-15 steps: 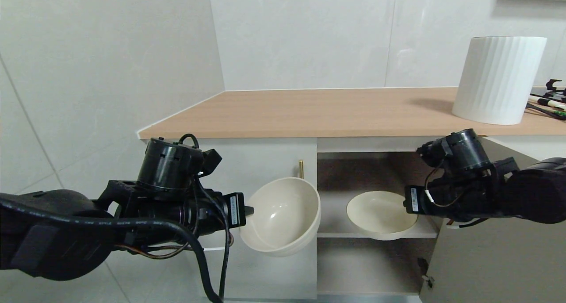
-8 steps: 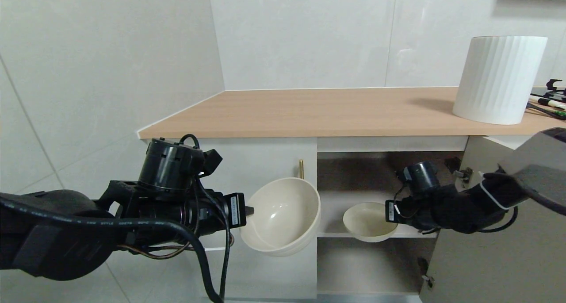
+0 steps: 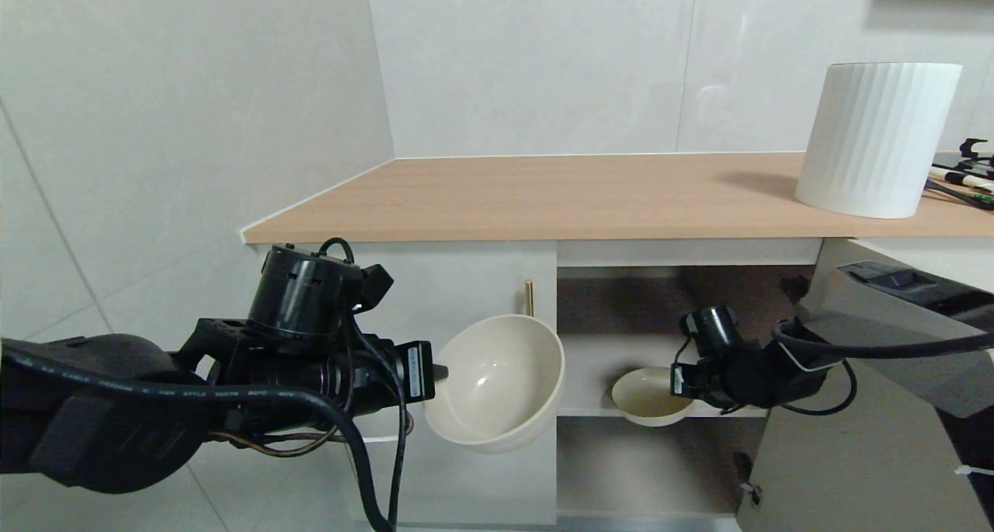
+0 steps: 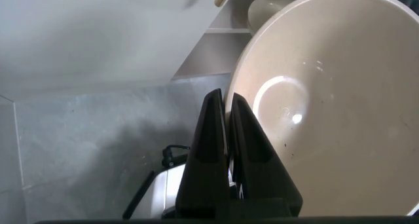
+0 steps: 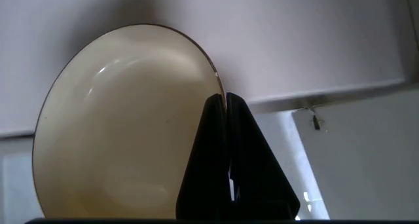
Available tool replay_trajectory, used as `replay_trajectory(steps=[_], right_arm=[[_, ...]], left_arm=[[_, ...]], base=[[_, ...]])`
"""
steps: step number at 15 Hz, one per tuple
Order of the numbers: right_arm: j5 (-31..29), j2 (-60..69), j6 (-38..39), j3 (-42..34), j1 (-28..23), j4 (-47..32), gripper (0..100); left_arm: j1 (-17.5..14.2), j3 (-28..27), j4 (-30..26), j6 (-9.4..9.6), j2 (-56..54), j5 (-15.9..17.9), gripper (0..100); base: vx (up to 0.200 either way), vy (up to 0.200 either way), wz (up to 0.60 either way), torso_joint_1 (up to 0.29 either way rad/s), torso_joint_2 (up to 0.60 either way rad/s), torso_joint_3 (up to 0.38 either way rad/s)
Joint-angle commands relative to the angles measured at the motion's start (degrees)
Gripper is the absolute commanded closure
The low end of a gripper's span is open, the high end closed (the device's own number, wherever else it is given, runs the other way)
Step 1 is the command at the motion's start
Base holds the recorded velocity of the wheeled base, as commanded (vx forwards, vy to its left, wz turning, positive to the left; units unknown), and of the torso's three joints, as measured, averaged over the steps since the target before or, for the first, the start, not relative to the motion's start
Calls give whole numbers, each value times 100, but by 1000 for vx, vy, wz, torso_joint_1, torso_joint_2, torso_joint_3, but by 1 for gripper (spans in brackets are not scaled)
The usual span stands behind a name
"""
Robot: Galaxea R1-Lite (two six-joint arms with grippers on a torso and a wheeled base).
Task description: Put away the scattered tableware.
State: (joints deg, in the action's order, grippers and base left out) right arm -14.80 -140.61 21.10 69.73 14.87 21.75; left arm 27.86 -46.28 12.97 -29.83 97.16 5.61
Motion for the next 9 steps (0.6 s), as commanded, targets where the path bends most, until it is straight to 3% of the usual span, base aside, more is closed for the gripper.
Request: replay_trajectory(steps=[1, 9], right_arm=[[-146, -424, -1, 278, -72, -4, 100], [-629, -767, 43, 876, -151, -13, 100]], left_arm=[[1, -4, 4, 4, 22, 2, 100], [18, -4, 4, -5, 22, 2, 100]], base=[[0, 0, 0, 0, 0, 0], [0, 0, 0, 0, 0, 0]])
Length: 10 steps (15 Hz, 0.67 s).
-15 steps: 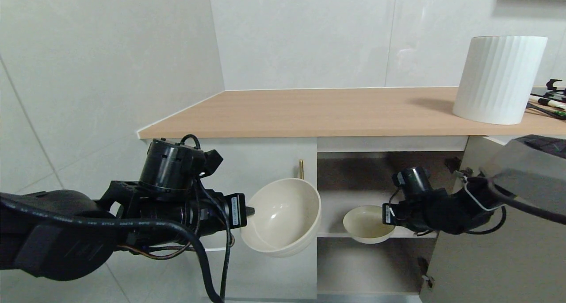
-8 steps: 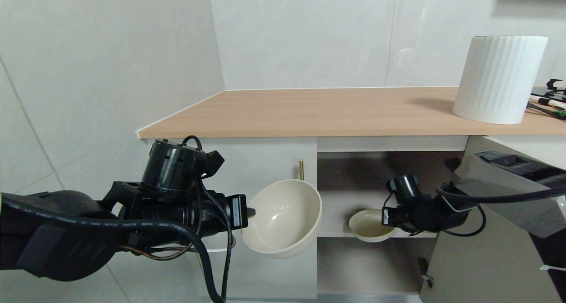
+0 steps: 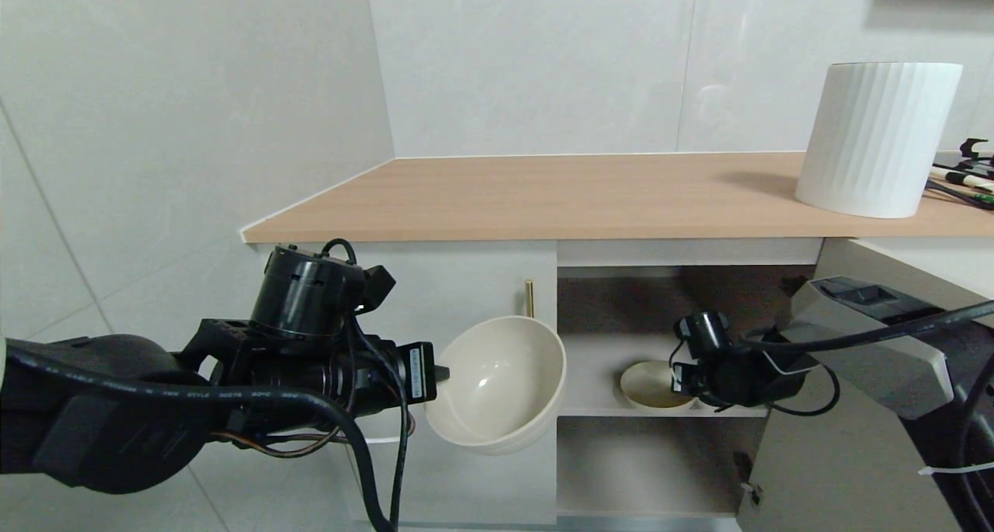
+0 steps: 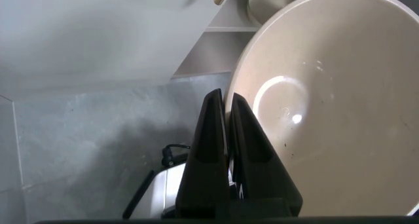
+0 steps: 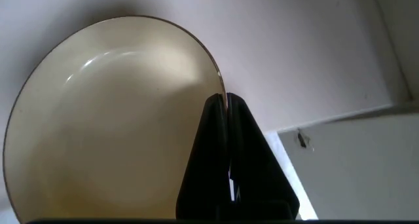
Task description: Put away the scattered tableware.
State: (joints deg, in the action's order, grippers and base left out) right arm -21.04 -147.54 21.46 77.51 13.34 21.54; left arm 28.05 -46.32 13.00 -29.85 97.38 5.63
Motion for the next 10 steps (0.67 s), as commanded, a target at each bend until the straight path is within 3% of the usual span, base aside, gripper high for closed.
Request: replay_trajectory(steps=[1, 10], right_arm=[[-137, -134, 43, 230, 2, 8, 100], [-533, -442, 96, 906, -86, -27, 100]], left_arm=[[-1, 1, 1, -3, 9, -1, 100], [7, 1, 1, -3, 36, -9, 100]], base=[[0, 0, 0, 0, 0, 0], [0, 0, 0, 0, 0, 0]])
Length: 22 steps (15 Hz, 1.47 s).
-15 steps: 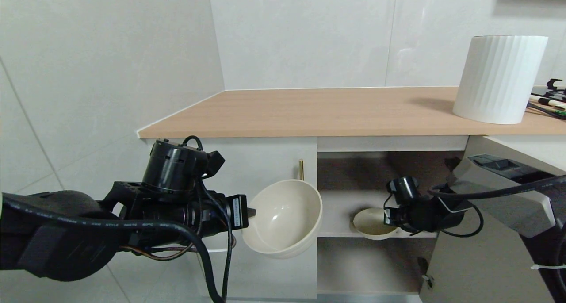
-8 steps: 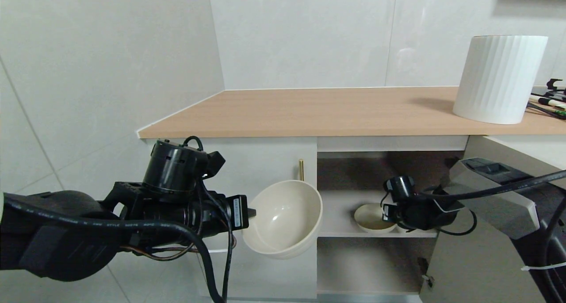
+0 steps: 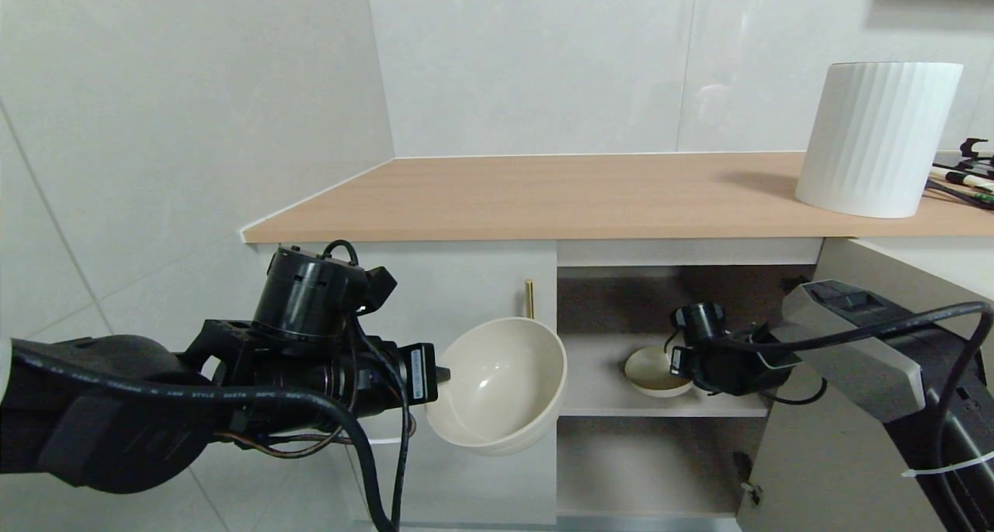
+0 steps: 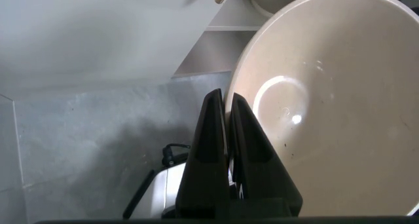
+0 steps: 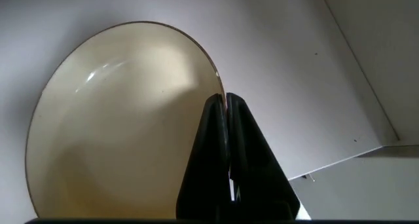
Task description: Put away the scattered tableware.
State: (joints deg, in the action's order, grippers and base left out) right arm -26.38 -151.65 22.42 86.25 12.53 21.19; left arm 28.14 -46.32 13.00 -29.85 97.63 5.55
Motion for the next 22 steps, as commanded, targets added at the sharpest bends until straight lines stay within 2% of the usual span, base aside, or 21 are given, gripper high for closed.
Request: replay_trajectory(steps=[1, 2, 7, 9, 13, 14, 16, 18, 19, 20, 22], right_arm=[[-7, -31, -1, 32, -5, 8, 100], [-16, -31, -1, 41, -5, 8, 0], [-51, 250, 263, -47, -5, -1, 0], [-16, 786, 351, -574, 30, 8, 0], [564, 2509, 307, -2279, 487, 8, 0], [678, 2816, 281, -2481, 601, -9, 0], [907, 3616, 166, -2833, 1032, -361, 0], [1698, 4768, 193, -2991, 1647, -1477, 0], [2286, 5400, 193, -2991, 1981, -2171, 0], [2497, 5647, 193, -3000, 2183, -2444, 0], [2559, 5726, 175, -3026, 2535, -2699, 0]], left_arm=[[-1, 1, 1, -3, 10, -1, 100], [8, 1, 1, -3, 10, -1, 100], [-1, 1, 1, -3, 1, -1, 100], [8, -8, 10, 6, 36, -19, 100], [403, -52, -25, 59, 493, -590, 100], [509, -52, -34, 59, 608, -625, 100], [746, -52, -122, 103, 863, -766, 100], [904, -35, -350, 445, 959, -1249, 100], [992, 1, -368, 586, 968, -1469, 100], [1062, 1, -368, 586, 950, -1530, 100], [1194, 36, -385, 595, 819, -1688, 100]], base=[[0, 0, 0, 0, 0, 0], [0, 0, 0, 0, 0, 0], [0, 0, 0, 0, 0, 0], [0, 0, 0, 0, 0, 0], [0, 0, 0, 0, 0, 0], [0, 0, 0, 0, 0, 0], [0, 0, 0, 0, 0, 0], [0, 0, 0, 0, 0, 0], [0, 0, 0, 0, 0, 0], [0, 0, 0, 0, 0, 0], [0, 0, 0, 0, 0, 0]])
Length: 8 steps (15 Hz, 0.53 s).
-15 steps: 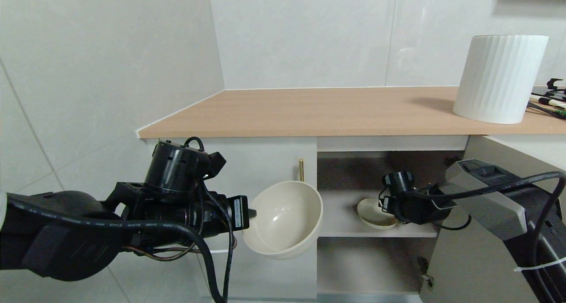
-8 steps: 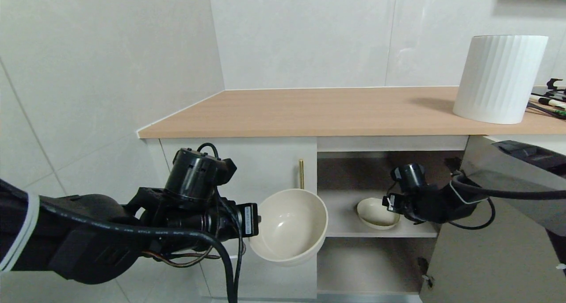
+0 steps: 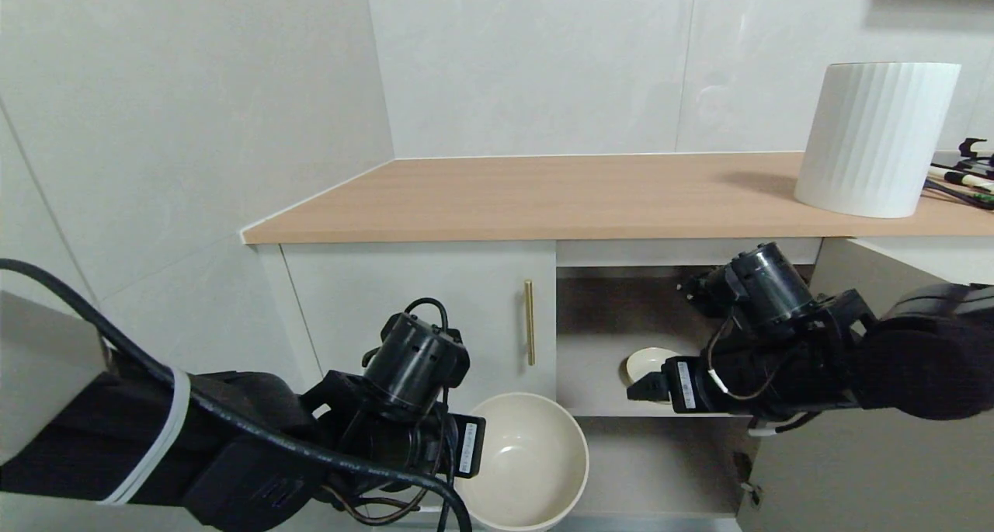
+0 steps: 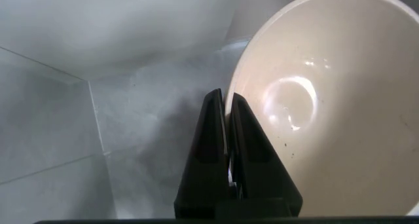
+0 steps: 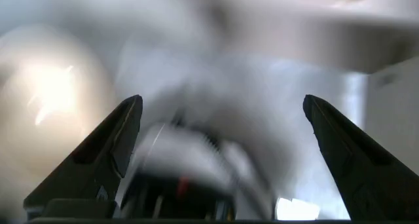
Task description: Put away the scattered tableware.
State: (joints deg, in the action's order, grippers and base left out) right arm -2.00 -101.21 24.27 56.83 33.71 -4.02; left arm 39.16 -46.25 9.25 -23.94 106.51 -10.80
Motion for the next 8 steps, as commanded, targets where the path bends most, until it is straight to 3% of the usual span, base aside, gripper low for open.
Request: replay_trajectory(steps=[1, 4, 8], right_arm=[[130, 672, -10, -93, 505, -213, 0], [130, 312, 25, -181, 936, -231, 0], [94, -268, 34, -155, 1024, -160, 0]], left_arm=[[110, 28, -11, 4, -122, -98, 100], [224, 37, -2, 12, -218, -124, 100], [242, 46, 15, 4, -306, -115, 100]], base=[[0, 0, 0, 0, 0, 0], [0, 0, 0, 0, 0, 0], [0, 0, 0, 0, 0, 0]])
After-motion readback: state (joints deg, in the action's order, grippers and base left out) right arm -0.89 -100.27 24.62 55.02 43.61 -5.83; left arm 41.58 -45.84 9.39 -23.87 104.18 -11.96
